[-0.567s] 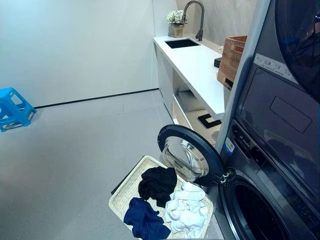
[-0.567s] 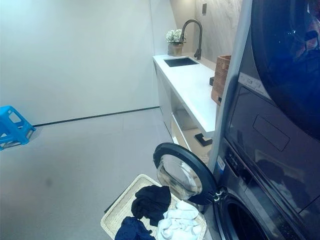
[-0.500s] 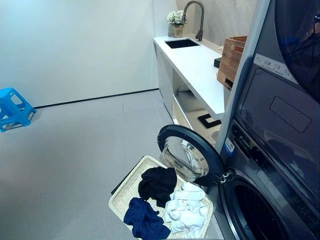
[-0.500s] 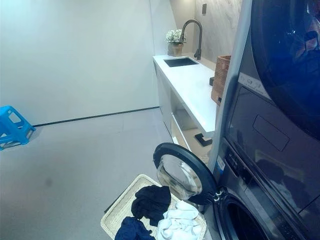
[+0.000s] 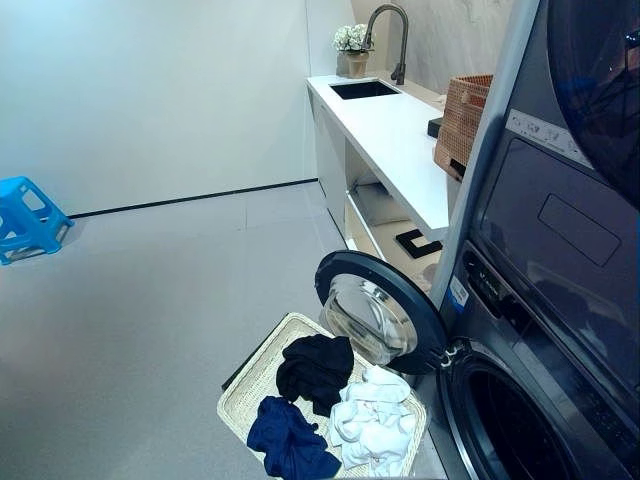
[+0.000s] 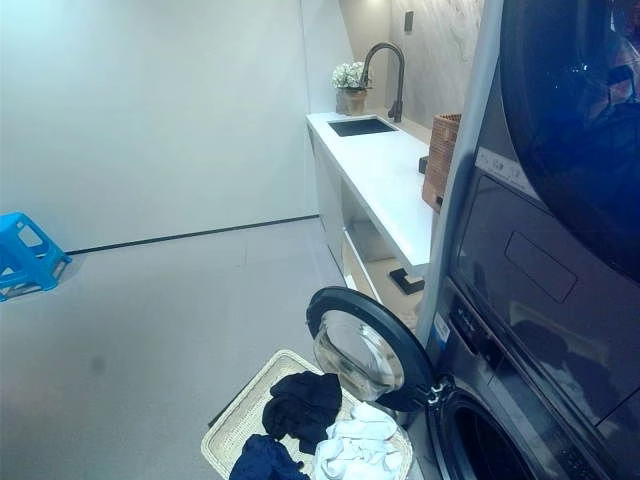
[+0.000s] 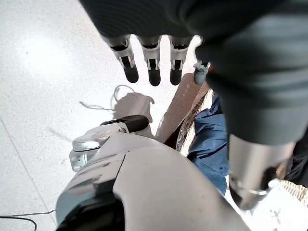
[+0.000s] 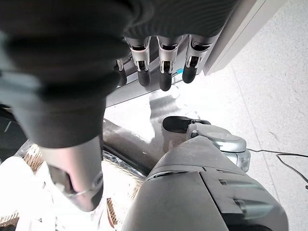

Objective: Put the clothes into the washing machine.

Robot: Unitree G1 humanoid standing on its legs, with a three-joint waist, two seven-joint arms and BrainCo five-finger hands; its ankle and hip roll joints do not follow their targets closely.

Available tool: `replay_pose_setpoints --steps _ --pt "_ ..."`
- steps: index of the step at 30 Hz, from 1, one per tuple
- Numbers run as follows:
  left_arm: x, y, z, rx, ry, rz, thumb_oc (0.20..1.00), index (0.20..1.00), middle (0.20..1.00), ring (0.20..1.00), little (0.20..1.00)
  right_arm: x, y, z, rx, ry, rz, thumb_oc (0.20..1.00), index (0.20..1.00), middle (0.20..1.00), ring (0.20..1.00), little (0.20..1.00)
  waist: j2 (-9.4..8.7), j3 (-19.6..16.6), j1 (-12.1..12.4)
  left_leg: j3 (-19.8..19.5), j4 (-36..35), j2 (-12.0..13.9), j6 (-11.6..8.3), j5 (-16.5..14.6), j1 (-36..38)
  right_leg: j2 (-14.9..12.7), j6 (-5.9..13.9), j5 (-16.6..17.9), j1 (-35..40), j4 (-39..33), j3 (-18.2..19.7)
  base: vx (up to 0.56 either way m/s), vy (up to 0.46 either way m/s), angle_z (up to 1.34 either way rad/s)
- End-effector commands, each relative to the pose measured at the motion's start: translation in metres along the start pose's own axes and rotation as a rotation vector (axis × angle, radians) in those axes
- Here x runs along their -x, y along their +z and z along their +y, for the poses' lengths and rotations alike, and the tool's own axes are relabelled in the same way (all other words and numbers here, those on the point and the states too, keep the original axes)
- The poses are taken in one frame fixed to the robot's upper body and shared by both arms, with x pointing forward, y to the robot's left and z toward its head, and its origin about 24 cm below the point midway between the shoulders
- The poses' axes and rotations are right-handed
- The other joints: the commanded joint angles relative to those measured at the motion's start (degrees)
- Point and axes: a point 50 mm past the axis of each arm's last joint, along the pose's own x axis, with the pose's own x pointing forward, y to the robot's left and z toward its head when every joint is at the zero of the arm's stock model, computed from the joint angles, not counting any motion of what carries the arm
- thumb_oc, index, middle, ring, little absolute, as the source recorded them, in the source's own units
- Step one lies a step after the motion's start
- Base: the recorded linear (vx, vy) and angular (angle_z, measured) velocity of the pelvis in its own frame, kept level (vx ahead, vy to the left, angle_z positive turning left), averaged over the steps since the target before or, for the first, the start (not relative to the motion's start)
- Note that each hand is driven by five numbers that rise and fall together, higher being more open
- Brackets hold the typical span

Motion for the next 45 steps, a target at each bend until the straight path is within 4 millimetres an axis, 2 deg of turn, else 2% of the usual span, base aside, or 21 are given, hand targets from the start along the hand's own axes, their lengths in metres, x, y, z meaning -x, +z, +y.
replay_pose_setpoints --steps 1,7,10,11,14,15,17,20,21,22,23,24,26,29,30,31,33,36,38,40,45 --pt "-0.001 0.018 0.019 0.04 0.063 -0.04 1.0 1.0 1.0 1.0 1.0 -0.001 0.02 0.006 -0.054 0.01 -0.029 1.0 1.0 1.0 1.0 1.0 -2.7 1.74 1.56 5.17 0.32 -2.79 2.48 -3.44 3.53 -0.99 1.25 3.3 -3.73 0.6 3.28 0.0 0.0 0.0" --pt "0.001 0.031 0.028 0.087 0.153 -0.142 1.0 1.0 1.0 1.0 1.0 0.0 0.026 0.001 -0.08 0.01 -0.063 1.0 1.0 1.0 1.0 1.0 -2.51 2.38 1.61 4.96 0.32 -2.73 2.34 -3.2 3.29 -0.96 1.32 3.58 -3.94 0.45 3.18 0.03 0.003 0.0" --pt "0.004 0.048 0.037 0.102 0.238 -0.256 1.0 1.0 1.0 1.0 1.0 0.001 0.041 -0.003 -0.107 0.013 -0.118 1.0 1.0 1.0 1.0 1.0 -2.51 3.35 1.62 5.02 0.32 -2.41 2.31 -2.84 2.58 -0.96 1.35 3.8 -4.81 0.54 3.37 0.0 0.0 0.0" --pt "0.007 0.064 0.043 0.131 0.298 -0.345 1.0 1.0 1.0 1.0 1.0 0.002 0.05 -0.004 -0.115 0.014 -0.152 1.0 1.0 1.0 1.0 1.0 -2.38 4.23 1.65 5.04 0.32 -2.16 2.33 -2.41 1.57 -0.9 1.32 4.1 -5.97 0.62 3.62 0.0 0.0 0.0" --pt "0.01 0.077 0.047 0.137 0.349 -0.421 1.0 1.0 1.0 1.0 1.0 0.003 0.056 -0.005 -0.112 0.013 -0.175 1.0 1.0 1.0 1.0 1.0 -2.27 5.02 1.61 5.08 0.32 -2.04 2.36 -2.13 0.78 -0.84 1.25 4.32 -6.95 0.68 3.82 -0.08 0.003 0.0" --pt "0.023 0.124 0.057 0.173 0.448 -0.63 1.0 1.0 1.0 1.0 1.0 0.008 0.083 -0.006 -0.126 0.017 -0.274 1.0 1.0 1.0 1.0 1.0 -1.93 9.13 1.77 4.45 0.41 -2.02 2.5 -0.98 -3.04 -0.66 0.85 5.2 -11.14 1.13 4.24 -0.32 0.012 -0.02" --pt "0.037 0.162 0.059 0.132 0.518 -0.798 1.0 1.0 1.0 1.0 1.0 0.012 0.107 -0.005 -0.13 0.019 -0.344 1.0 1.0 1.0 1.0 1.0 -1.67 12.23 2.05 3.87 0.58 -2.25 2.74 -0.1 -6.15 -0.47 0.47 6.0 -14.42 1.59 4.25 -0.29 0.003 0.04" --pt "0.041 0.171 0.059 0.117 0.536 -0.839 1.0 1.0 1.0 1.0 1.0 0.014 0.112 -0.005 -0.129 0.018 -0.36 1.0 1.0 1.0 1.0 1.0 -1.62 12.97 2.12 3.76 0.6 -2.35 2.8 0.09 -6.93 -0.4 0.41 6.17 -15.29 1.79 4.27 -0.06 -0.001 0.22" --pt "0.046 0.181 0.06 0.111 0.555 -0.884 1.0 1.0 1.0 1.0 1.0 0.015 0.118 -0.004 -0.126 0.017 -0.378 1.0 1.0 1.0 1.0 1.0 -1.54 13.82 2.19 3.63 0.62 -2.48 2.89 0.28 -7.81 -0.36 0.36 6.35 -16.28 2.04 4.28 -0.29 0.029 0.46" --pt "0.085 0.245 0.067 0.04 0.692 -1.154 1.0 1.0 1.0 1.0 1.0 0.029 0.162 -0.006 -0.121 0.007 -0.49 1.0 1.0 1.0 1.0 1.0 -1.31 19.06 2.42 2.49 1.56 -3.47 3.46 1.51 -13.95 -0.08 0.15 7.14 -23.47 5.08 4.34 -0.38 0.029 0.41" --pt "0.106 0.272 0.066 -0.05 0.771 -1.272 1.0 1.0 1.0 1.0 1.0 0.037 0.181 -0.007 -0.134 0.004 -0.538 1.0 1.0 1.0 1.0 1.0 -1.41 21.34 2.51 1.75 3.2 -3.88 3.57 1.76 -17.24 -0.13 0.22 7.48 -26.76 6.9 4.38 -0.36 0.029 -0.08" --pt "0.11 0.277 0.066 -0.069 0.785 -1.293 1.0 1.0 1.0 1.0 1.0 0.039 0.184 -0.008 -0.138 0.004 -0.547 1.0 1.0 1.0 1.0 1.0 -1.46 21.71 2.54 1.63 3.71 -3.98 3.58 1.74 -18.03 -0.17 0.26 7.48 -27.53 7.39 4.38 -0.17 -0.015 -0.13" --pt "0.139 0.308 0.069 -0.174 0.876 -1.429 1.0 1.0 1.0 1.0 1.0 0.05 0.206 -0.01 -0.146 0.016 -0.612 1.0 1.0 1.0 1.0 1.0 -2.19 24.75 2.61 1.02 6.54 -4.52 3.5 1.86 -22.65 -0.28 0.48 7.71 -31.44 9.67 3.82 -0.14 -0.044 -0.14" --pt "0.164 0.329 0.067 -0.296 0.948 -1.547 1.0 1.0 1.0 1.0 1.0 0.06 0.221 -0.012 -0.134 0.027 -0.663 1.0 1.0 1.0 1.0 1.0 -3.01 25.85 2.35 0.85 9.16 -4.97 3.29 2.1 -28.06 -0.4 0.72 8.04 -36.42 11.73 3.12 -0.08 -0.033 -0.04" --pt "0.164 0.329 0.067 -0.296 0.948 -1.547 1.0 1.0 1.0 1.0 1.0 0.06 0.221 -0.012 -0.134 0.027 -0.663 1.0 1.0 1.0 1.0 1.0 -3.01 25.85 2.35 0.85 9.16 -4.97 3.29 2.1 -28.06 -0.4 0.72 8.04 -36.42 11.73 3.12 -0.07 -0.033 0.1" --pt "0.177 0.339 0.063 -0.408 0.979 -1.612 1.0 1.0 1.0 1.0 1.0 0.065 0.229 -0.014 -0.129 0.028 -0.691 1.0 1.0 1.0 1.0 1.0 -3.39 25.85 2.14 0.93 10.74 -5.21 3.2 2.38 -32.07 -0.58 0.94 8.47 -40.1 13.05 2.62 -0.05 -0.023 0.04" --pt "0.181 0.342 0.061 -0.435 0.987 -1.63 1.0 1.0 1.0 1.0 1.0 0.066 0.231 -0.015 -0.128 0.027 -0.7 1.0 1.0 1.0 1.0 1.0 -3.47 25.85 2.03 0.87 11.26 -5.3 3.18 2.45 -33.34 -0.55 0.96 8.6 -41.22 13.44 2.55 -0.04 -0.016 0.01" --pt "0.202 0.358 0.054 -0.616 1.022 -1.711 1.0 1.0 1.0 1.0 1.0 0.078 0.246 -0.021 -0.121 0.022 -0.749 1.0 1.0 1.0 1.0 1.0 -3.56 25.85 1.11 0.21 15.47 -6.2 3.21 2.29 -40.48 -0.21 0.89 9.01 -47.53 16.09 2.45 -0.02 -0.004 0.01" --pt "0.208 0.364 0.05 -0.69 1.02 -1.727 1.0 1.0 1.0 1.0 1.0 0.083 0.252 -0.024 -0.121 0.019 -0.769 1.0 1.0 1.0 1.0 1.0 -3.42 25.85 0.74 -0.14 17.19 -6.66 3.3 2.09 -43.03 -0.03 0.82 9.09 -49.8 17.1 2.66 0.0 0.0 0.0" --pt "0.218 0.375 0.044 -0.859 1.019 -1.732 1.0 1.0 1.0 1.0 1.0 0.092 0.263 -0.028 -0.115 0.017 -0.803 1.0 1.0 1.0 1.0 1.0 -3.28 25.85 0.08 -0.47 20.12 -7.26 3.43 1.57 -47.03 0.2 0.77 9.26 -53.49 18.92 2.92 0.0 0.0 0.0" --pt "0.229 0.388 0.039 -1.04 0.991 -1.675 1.0 1.0 1.0 1.0 1.0 0.106 0.278 -0.034 -0.103 0.017 -0.854 1.0 1.0 1.0 1.0 1.0 -3.06 25.85 -0.84 -0.79 23.47 -7.68 3.64 0.78 -51.51 0.78 0.72 9.28 -57.98 21.18 3.65 0.0 -0.001 0.02"
